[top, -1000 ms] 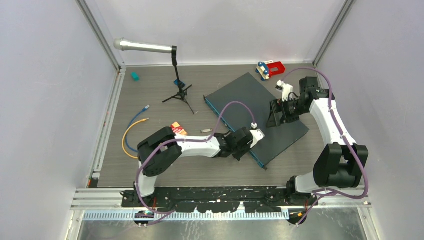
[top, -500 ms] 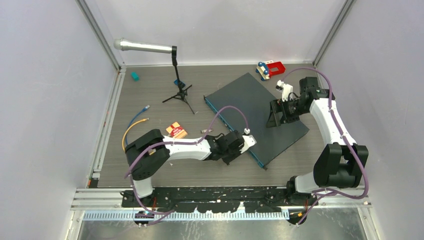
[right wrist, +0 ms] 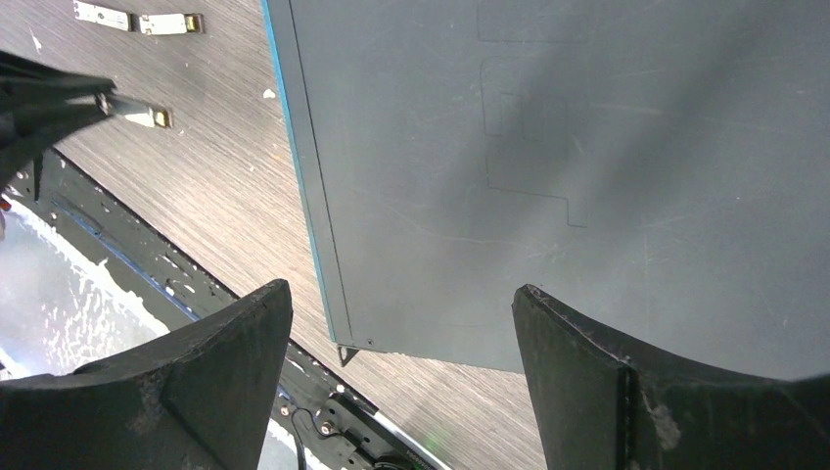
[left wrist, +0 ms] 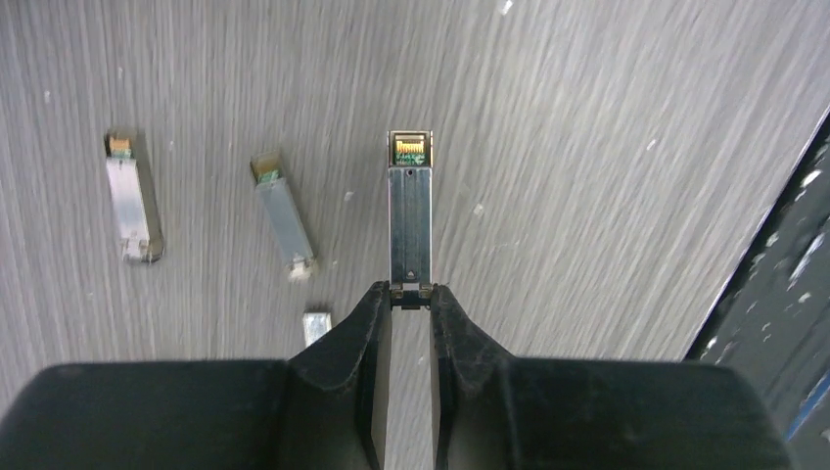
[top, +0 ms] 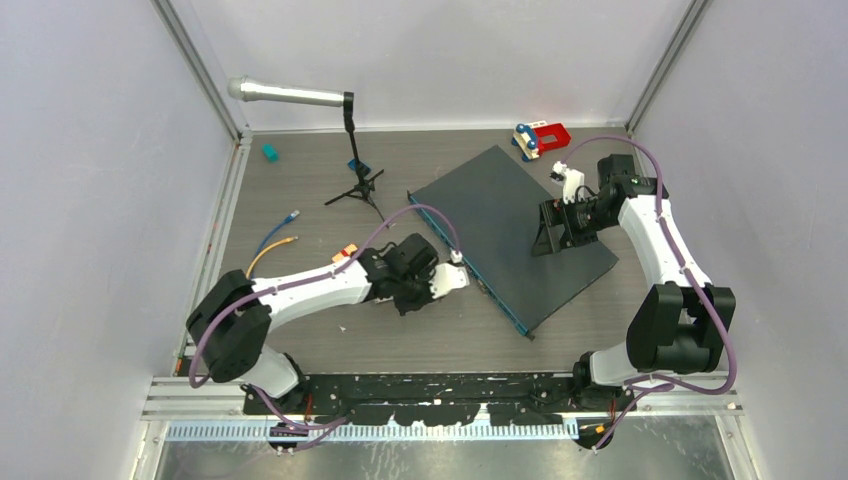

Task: Pull the plug from the switch port
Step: Place the plug at the center of the board.

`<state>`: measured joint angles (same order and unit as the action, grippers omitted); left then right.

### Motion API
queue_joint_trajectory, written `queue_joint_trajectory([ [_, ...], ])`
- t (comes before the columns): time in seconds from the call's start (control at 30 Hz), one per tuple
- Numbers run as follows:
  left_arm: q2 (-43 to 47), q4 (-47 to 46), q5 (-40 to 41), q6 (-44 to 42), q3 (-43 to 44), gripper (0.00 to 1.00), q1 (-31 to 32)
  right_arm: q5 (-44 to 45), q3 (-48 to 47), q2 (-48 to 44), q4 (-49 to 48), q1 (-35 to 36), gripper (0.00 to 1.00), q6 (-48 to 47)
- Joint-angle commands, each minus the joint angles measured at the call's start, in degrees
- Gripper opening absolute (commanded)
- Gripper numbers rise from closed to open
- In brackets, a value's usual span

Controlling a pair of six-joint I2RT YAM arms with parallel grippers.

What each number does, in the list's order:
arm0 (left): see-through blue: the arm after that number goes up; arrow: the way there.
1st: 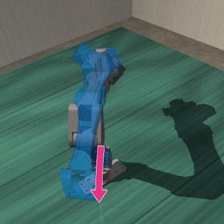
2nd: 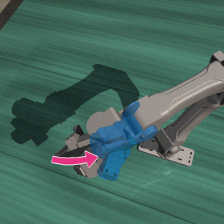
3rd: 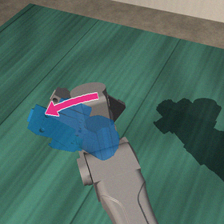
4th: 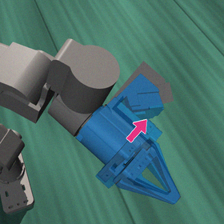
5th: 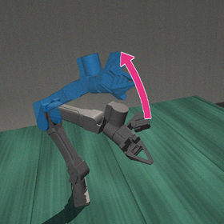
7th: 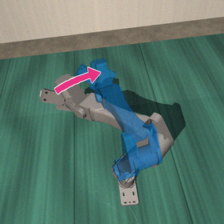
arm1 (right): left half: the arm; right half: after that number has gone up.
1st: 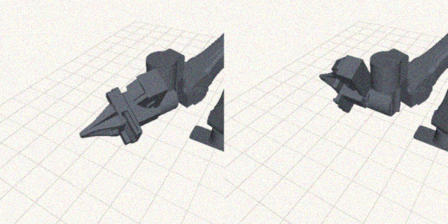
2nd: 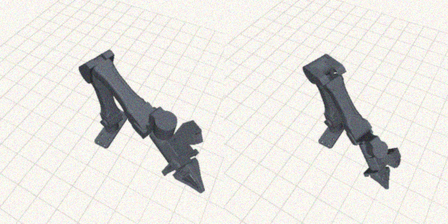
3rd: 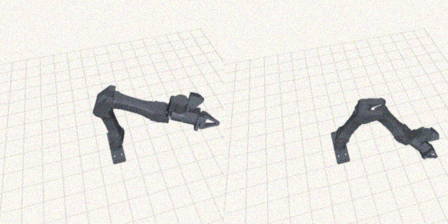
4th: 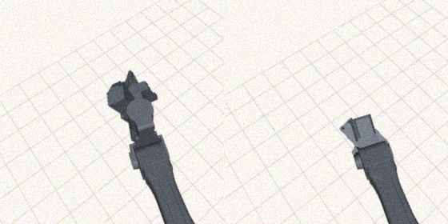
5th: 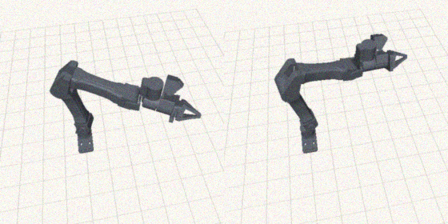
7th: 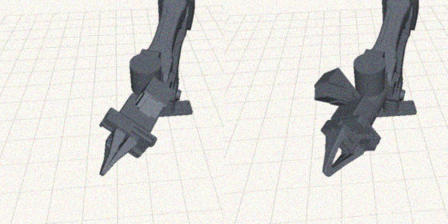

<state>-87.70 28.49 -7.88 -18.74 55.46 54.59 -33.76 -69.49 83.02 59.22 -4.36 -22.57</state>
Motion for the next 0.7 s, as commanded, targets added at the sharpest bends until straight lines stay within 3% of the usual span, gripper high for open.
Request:
queue_joint_trajectory([
  [0.0, 3.2, 7.3, -1.8, -9.6, -3.4, 0.10, -3.4, -1.7, -1.7, 0.1, 0.6, -0.3, 0.87, -0.8],
  [0.37, 1.9, 4.0, 1.3, -11.7, -8.0, 0.18, -3.9, -2.0, -2.5, -0.9, 0.6, -0.3, 0.87, 0.3],
  [0.67, 2.6, 6.4, -1.1, -11.6, -7.3, 0.50, -5.5, -1.5, -5.8, -1.9, 2.3, -0.3, 0.88, -0.3],
])
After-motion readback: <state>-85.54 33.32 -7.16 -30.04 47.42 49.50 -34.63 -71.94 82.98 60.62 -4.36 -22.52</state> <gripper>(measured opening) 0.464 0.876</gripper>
